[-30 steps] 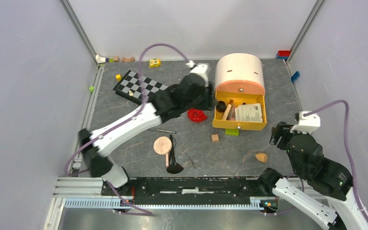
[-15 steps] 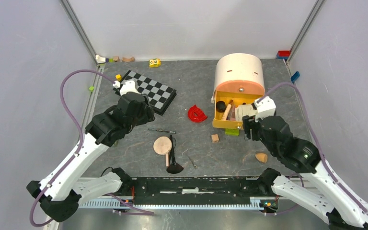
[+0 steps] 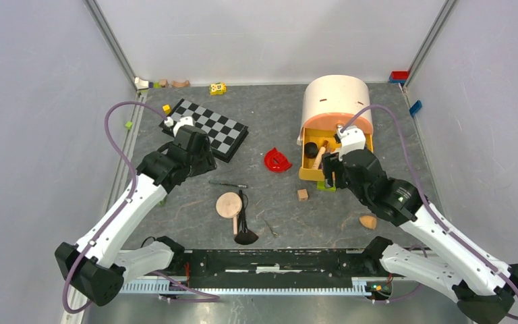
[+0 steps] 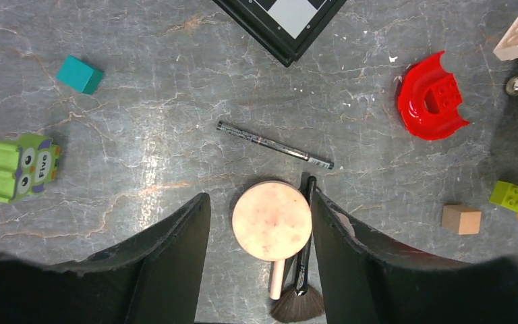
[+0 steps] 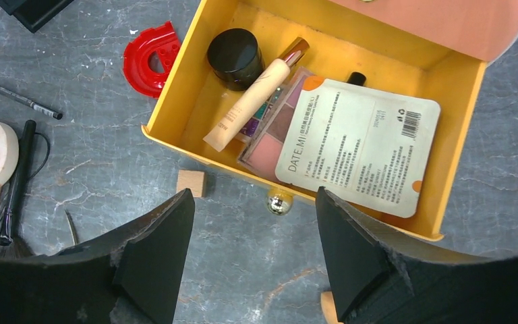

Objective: Organize the makeup
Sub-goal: Close the drawer in the storage box.

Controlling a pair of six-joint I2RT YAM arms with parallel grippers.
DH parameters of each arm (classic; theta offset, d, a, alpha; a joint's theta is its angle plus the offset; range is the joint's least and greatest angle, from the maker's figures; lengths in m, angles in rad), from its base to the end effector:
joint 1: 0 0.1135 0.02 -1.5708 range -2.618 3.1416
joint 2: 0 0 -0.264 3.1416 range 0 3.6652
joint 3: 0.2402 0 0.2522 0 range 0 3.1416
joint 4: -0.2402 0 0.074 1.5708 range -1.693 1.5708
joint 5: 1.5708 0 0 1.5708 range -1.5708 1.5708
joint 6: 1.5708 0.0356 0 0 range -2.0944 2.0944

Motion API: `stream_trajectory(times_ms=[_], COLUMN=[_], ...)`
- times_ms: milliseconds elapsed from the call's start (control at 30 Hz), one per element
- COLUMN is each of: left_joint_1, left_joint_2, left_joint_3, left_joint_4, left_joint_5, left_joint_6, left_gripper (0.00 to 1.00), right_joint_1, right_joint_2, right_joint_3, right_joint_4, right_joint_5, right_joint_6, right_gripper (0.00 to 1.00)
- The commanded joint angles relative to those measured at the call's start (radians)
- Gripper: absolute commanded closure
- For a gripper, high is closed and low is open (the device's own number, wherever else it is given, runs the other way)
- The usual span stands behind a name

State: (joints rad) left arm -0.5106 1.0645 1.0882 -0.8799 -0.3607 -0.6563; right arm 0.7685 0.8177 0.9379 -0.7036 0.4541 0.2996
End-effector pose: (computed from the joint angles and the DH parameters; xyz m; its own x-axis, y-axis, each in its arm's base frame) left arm 0.1857 -0.0896 0.3291 -0.6780 -0.2746 -0.6818 -0.1997 0.9615 -0.1887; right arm 0.1287 0.1027 0.3367 -0.4851 -0.1000 -0.8687 -0.2284 0.9734 0.0155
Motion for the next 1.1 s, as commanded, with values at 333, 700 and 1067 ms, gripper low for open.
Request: stream_trajectory(times_ms=[333,700,1067], left_joint_1=[0.008,0.008,0.007], left_joint_2=[0.079,0.073,0.148], left_joint_3=[-0.034,-0.083,-0.059], left_joint_4=[0.077,0.134,0.156], left_joint_5=[0.011,0.035,0.089], left_joint_6=[0.034,0.041,0.043], left_gripper=[0.34,0.3,0.13], right_joint_1=[0.003,0.003,0.003], right_joint_2=[0.105,0.179,0.241], right_joint_3=[0.067,0.134,0.19], right_joint_4=[0.027,-0.08,-0.083], right_joint_5=[0.037,0.123,0.171], right_joint_6=[0.008,0.04,0.152], right_gripper=[0.13,0.02,0.02])
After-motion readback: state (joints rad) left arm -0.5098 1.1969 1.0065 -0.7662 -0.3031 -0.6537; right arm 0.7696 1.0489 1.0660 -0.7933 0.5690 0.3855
